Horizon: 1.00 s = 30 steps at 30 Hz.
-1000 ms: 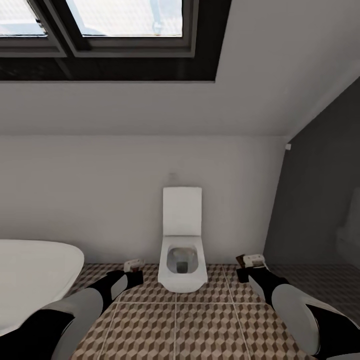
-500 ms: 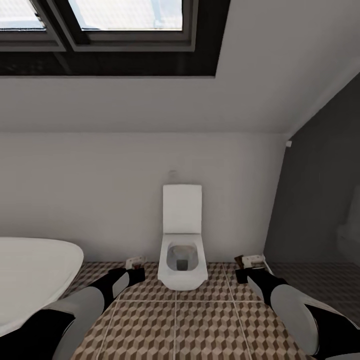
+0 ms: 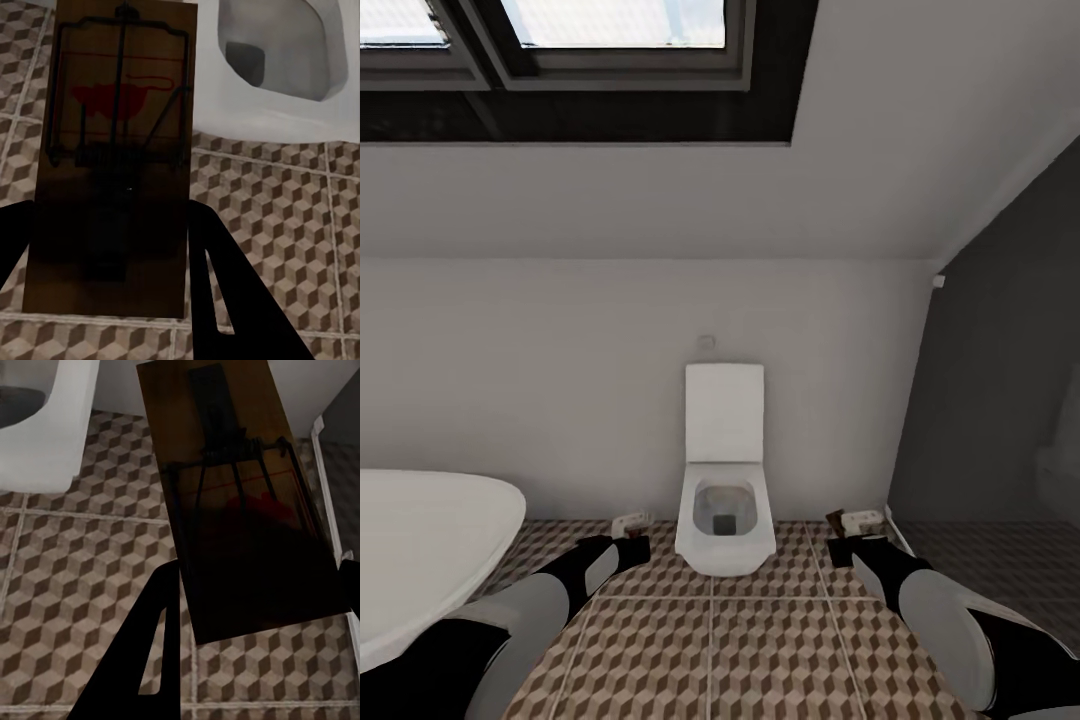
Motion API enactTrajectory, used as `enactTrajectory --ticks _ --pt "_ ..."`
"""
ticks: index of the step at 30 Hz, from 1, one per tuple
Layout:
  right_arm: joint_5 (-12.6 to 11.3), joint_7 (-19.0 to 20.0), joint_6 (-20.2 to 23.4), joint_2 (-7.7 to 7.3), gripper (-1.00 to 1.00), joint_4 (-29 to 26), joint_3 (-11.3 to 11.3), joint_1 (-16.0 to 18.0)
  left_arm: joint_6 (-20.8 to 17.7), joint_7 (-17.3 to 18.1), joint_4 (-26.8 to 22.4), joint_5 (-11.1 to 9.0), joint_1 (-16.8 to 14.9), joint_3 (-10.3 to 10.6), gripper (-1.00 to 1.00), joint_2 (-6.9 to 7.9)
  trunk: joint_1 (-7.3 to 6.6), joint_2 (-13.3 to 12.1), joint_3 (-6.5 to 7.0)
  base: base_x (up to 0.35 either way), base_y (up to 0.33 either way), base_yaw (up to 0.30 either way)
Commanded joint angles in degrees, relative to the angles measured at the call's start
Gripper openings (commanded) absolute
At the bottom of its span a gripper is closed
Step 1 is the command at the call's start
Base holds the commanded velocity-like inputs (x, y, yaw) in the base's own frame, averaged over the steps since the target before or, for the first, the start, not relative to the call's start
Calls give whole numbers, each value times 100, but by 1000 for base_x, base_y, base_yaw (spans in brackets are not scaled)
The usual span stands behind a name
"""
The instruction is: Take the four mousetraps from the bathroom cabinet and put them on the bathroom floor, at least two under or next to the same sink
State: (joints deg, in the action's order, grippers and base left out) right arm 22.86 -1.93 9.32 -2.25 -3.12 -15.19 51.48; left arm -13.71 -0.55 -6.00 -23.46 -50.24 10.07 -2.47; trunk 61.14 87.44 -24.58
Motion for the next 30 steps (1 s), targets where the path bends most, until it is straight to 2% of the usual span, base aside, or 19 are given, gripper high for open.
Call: enactTrajectory --ticks 1,30 --pt "52 -9 20 3 -100 -2 -46 3 -26 -3 -8 -36 -3 46 -100 2 22 45 -25 0 0 0" --pt "62 -9 17 5 -100 18 -46 7 -26 7 -7 17 -2 39 -100 9 659 1208 -545 0 0 0"
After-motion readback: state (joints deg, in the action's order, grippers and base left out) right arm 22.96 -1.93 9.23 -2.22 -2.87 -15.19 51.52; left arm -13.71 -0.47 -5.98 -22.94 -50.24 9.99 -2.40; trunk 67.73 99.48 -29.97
